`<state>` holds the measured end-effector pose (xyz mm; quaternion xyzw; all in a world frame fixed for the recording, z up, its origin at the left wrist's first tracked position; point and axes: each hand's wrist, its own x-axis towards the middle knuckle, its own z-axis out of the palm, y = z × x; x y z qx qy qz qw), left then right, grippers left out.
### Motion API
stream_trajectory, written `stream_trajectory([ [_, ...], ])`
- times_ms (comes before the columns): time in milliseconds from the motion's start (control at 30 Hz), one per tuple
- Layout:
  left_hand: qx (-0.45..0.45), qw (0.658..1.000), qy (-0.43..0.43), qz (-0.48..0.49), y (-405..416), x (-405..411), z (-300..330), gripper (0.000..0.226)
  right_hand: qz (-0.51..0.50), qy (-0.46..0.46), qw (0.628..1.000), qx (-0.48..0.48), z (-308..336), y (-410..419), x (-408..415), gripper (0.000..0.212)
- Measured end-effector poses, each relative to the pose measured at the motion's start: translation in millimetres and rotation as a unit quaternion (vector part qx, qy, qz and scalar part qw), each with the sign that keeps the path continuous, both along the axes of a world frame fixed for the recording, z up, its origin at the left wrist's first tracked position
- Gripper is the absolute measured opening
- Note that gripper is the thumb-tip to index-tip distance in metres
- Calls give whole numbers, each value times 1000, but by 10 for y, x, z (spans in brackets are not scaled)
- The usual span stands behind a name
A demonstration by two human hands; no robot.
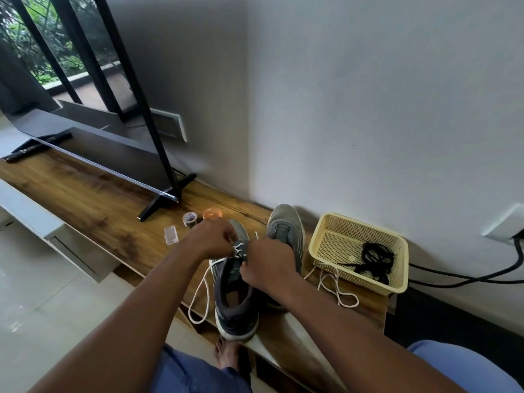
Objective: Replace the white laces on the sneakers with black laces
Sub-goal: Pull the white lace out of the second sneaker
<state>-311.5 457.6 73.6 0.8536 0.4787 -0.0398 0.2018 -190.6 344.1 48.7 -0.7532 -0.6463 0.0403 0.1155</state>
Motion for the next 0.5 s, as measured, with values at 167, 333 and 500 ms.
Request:
stream_trajectory([
  [167,18,998,57,-6,-17,22,-26,19,0,8,1000,0,1,-1,15,12],
  [333,10,997,73,7,34,-32,-23,20,-8,23,1000,-13,17,5,5,12],
  [500,77,985,17,152,164,-232,-8,21,-14,18,1000,-12,18,5,13,15],
])
